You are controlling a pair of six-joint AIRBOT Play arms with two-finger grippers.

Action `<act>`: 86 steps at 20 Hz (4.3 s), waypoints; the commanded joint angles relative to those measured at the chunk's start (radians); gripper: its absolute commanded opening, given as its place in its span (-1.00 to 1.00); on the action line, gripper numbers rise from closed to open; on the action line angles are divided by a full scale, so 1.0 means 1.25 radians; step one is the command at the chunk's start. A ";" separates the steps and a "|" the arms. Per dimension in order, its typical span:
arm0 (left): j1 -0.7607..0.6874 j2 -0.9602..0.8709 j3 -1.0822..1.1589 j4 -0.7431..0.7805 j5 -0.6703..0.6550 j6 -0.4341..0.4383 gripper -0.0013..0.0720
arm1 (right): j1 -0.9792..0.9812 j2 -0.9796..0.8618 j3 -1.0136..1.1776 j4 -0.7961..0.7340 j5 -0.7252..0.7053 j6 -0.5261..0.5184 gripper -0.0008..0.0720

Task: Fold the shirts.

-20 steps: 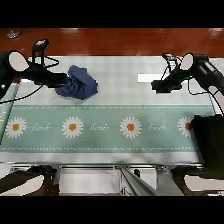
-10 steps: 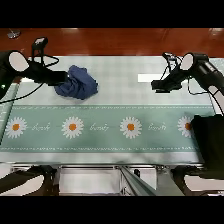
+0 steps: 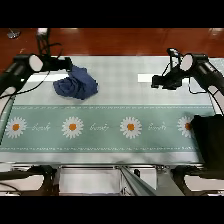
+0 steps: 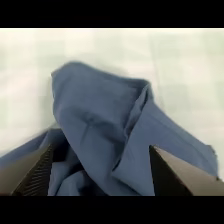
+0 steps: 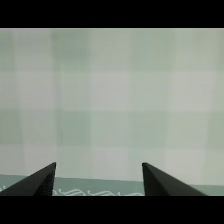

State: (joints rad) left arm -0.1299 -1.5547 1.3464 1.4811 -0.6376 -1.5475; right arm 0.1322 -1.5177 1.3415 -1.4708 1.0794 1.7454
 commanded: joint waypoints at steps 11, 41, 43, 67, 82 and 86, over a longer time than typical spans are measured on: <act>-0.018 -0.178 0.298 -0.162 -0.410 0.051 -0.89 | 0.000 0.029 0.000 -0.049 0.120 0.014 0.73; -0.395 0.445 -0.478 -0.497 -0.091 0.137 -0.89 | 0.001 0.719 -0.127 0.033 0.309 -0.069 0.72; -0.360 0.428 -0.527 -0.495 -0.105 0.136 -0.89 | 0.001 0.713 -0.200 0.045 0.275 -0.074 0.72; -0.405 0.456 -0.768 -0.795 0.061 0.291 0.89 | -0.076 0.498 -0.661 0.437 -0.075 -0.168 0.72; -0.161 0.452 -0.603 -0.728 -0.252 0.352 -0.89 | 0.226 0.047 -0.419 0.653 -0.188 -0.225 0.34; -0.108 0.455 -0.548 -0.728 -0.270 0.352 -0.89 | 0.208 0.025 -0.314 0.622 -0.092 -0.270 -0.93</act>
State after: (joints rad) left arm -0.3115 -0.9886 0.6151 0.5724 -0.9543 -1.1088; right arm 0.3977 -1.4521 0.8547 -0.6716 0.8795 1.4433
